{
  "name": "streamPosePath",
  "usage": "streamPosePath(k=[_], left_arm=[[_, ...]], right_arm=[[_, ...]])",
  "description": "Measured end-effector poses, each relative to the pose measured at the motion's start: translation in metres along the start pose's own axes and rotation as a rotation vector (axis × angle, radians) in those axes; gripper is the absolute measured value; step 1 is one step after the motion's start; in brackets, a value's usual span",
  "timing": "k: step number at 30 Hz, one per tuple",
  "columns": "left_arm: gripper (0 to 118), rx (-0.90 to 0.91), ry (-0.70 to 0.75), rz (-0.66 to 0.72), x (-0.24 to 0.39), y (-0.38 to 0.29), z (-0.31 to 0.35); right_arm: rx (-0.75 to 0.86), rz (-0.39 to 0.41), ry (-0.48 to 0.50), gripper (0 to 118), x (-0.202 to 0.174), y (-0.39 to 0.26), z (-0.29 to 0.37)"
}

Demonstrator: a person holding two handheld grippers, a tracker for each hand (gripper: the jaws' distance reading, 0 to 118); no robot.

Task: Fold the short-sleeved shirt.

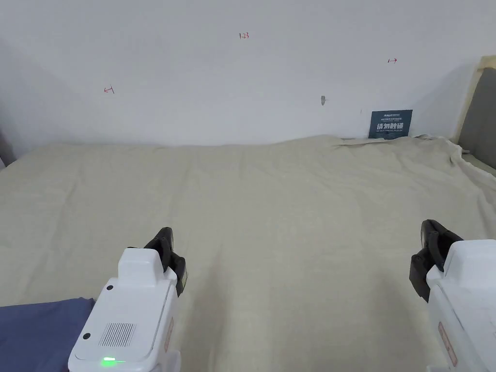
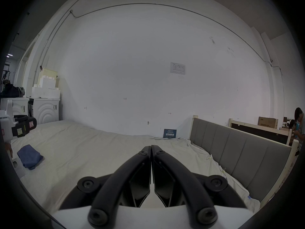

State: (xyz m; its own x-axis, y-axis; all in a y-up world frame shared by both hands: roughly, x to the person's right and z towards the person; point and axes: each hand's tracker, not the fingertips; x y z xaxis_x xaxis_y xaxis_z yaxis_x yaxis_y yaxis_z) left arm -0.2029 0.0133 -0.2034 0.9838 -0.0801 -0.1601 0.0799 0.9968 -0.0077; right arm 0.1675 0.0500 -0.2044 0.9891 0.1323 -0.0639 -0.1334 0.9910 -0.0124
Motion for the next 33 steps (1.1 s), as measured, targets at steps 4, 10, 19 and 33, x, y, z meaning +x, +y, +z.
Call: streamPosePath(k=[4, 10, 19, 33], left_arm=[[28, 0.001, 0.001, 0.026, -0.002, 0.002, 0.0], [110, -0.005, 0.028, 0.085, -0.009, 0.001, -0.003], [118, 0.014, 0.036, 0.087, -0.014, 0.002, 0.001], [118, 0.015, 0.045, 0.079, -0.015, 0.002, 0.002]], right_arm=[[-0.005, 0.002, -0.005, 60, -0.002, 0.001, 0.0], [-0.001, -0.006, -0.003, 111, -0.007, 0.006, 0.003], [0.002, -0.018, 0.004, 116, -0.005, 0.007, 0.003], [0.009, -0.029, 0.013, 116, -0.007, 0.008, 0.004]])
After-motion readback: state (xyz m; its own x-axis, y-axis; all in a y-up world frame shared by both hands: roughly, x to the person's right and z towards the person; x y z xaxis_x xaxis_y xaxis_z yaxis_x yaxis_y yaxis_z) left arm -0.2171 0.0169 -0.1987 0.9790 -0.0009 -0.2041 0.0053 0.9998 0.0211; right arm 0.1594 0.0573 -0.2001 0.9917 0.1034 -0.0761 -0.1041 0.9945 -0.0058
